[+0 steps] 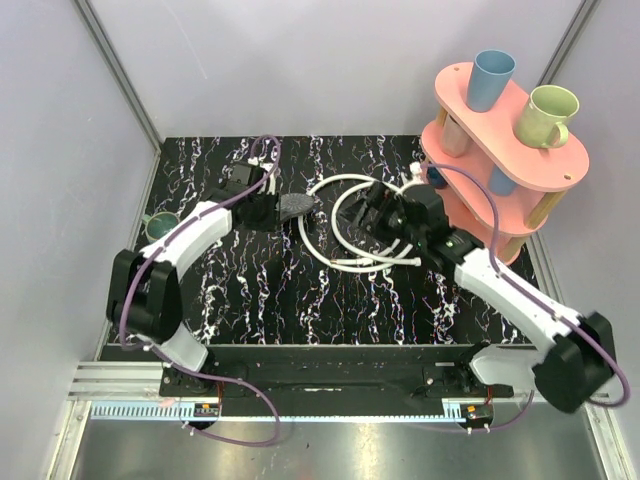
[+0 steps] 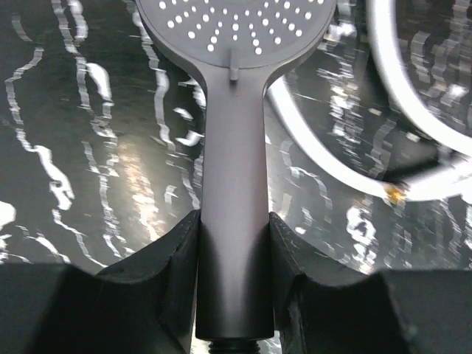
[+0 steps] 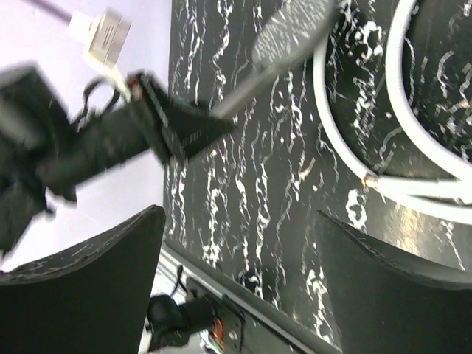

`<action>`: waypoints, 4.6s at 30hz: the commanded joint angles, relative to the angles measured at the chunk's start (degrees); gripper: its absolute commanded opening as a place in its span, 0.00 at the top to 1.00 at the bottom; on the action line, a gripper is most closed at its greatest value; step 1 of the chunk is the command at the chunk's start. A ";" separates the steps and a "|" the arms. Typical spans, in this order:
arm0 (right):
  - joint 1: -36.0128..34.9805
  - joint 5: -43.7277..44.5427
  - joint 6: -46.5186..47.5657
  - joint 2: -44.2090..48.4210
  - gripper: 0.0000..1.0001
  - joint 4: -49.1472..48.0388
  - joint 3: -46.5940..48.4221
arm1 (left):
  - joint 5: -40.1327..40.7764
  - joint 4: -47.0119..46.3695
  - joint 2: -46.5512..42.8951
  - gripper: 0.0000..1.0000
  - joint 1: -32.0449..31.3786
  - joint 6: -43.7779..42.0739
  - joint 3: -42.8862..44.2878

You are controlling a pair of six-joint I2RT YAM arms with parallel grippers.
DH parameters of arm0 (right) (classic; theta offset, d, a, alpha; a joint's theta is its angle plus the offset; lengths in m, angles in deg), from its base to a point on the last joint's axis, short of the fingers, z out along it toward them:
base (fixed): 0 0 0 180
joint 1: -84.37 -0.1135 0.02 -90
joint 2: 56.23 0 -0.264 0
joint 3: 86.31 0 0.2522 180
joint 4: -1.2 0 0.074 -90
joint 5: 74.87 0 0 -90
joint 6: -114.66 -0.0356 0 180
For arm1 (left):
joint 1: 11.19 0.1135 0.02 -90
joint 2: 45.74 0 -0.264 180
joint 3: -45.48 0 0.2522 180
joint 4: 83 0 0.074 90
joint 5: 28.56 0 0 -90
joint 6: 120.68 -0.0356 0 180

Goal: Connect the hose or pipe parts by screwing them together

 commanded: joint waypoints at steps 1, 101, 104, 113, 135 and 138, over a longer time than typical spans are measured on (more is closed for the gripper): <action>0.10 1.53 -5.00 -7.61 0.09 -9.25 6.50 | 0.59 -8.62 -11.08 1.00 -5.54 6.24 -5.53; 1.51 -26.94 -19.86 -31.54 1.00 -88.35 6.78 | -35.53 -33.66 -40.55 0.32 -3.18 37.09 -23.54; 0.27 -26.50 -20.65 -32.07 1.00 -89.58 6.69 | -34.74 -40.51 -40.90 0.35 -3.18 39.90 -27.15; -0.34 -24.05 -20.92 -32.77 1.00 -90.99 3.88 | -35.17 -52.31 -42.66 0.48 -3.36 46.49 -33.48; -0.34 -19.21 -24.61 -37.25 1.00 -96.53 1.24 | -30.96 -55.90 -41.52 0.48 -6.61 49.22 -35.60; -0.34 -19.21 -24.35 -37.17 1.00 -97.49 0.71 | -31.21 -57.31 -40.91 0.48 -6.79 50.18 -36.65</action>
